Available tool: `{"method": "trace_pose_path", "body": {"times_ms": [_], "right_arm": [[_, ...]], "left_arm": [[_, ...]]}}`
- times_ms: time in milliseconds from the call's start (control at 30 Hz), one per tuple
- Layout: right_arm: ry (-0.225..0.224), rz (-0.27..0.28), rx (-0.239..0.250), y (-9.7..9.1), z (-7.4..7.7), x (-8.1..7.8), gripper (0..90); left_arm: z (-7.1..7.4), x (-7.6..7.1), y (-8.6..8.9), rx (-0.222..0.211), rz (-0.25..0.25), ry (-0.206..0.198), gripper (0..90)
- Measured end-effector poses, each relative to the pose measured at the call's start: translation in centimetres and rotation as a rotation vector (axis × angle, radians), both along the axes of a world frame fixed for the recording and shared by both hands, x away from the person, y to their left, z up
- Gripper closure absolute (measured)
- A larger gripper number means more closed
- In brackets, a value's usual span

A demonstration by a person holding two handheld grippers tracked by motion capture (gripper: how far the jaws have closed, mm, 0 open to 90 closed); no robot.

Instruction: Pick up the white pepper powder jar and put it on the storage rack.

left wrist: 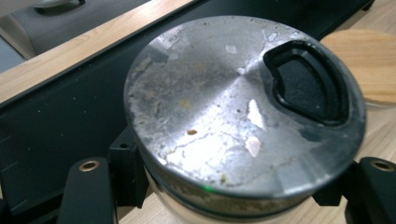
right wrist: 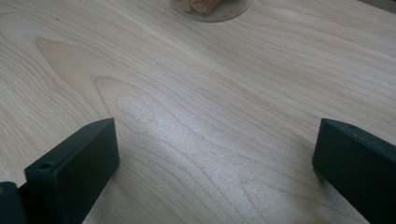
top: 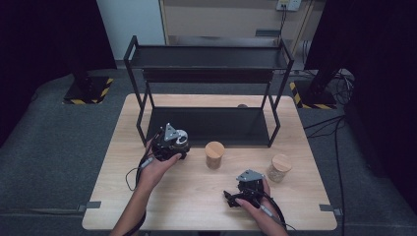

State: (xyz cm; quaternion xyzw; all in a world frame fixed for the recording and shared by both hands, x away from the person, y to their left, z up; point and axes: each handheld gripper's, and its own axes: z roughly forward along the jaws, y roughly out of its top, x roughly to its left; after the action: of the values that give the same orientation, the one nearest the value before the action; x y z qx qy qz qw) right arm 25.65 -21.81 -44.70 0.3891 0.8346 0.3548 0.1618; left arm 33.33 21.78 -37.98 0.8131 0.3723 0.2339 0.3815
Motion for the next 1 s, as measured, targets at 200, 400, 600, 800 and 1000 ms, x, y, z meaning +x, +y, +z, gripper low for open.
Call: {"method": "trace_pose_path", "body": {"times_ms": [200,400,600,800,1000], "right_arm": [[0.000,0.000,0.000,0.0,0.0,0.0,0.7],[0.000,0.000,0.000,0.0,0.0,0.0,0.6],[0.000,0.001,0.000,0.0,0.0,0.0,0.6],[0.000,0.001,0.000,0.0,0.0,0.0,0.6],[0.000,0.000,0.000,0.0,0.0,0.0,0.6]], "left_arm": [[0.3,0.8,-0.2,0.002,-0.001,-0.001,29.1],[0.4,1.3,-0.3,-0.003,0.004,-0.003,29.1],[0.4,1.9,-0.1,0.004,0.006,0.000,29.1],[0.4,2.2,0.0,0.002,0.016,0.003,29.1],[0.3,2.8,-0.1,-0.005,0.022,0.007,29.1]]}}
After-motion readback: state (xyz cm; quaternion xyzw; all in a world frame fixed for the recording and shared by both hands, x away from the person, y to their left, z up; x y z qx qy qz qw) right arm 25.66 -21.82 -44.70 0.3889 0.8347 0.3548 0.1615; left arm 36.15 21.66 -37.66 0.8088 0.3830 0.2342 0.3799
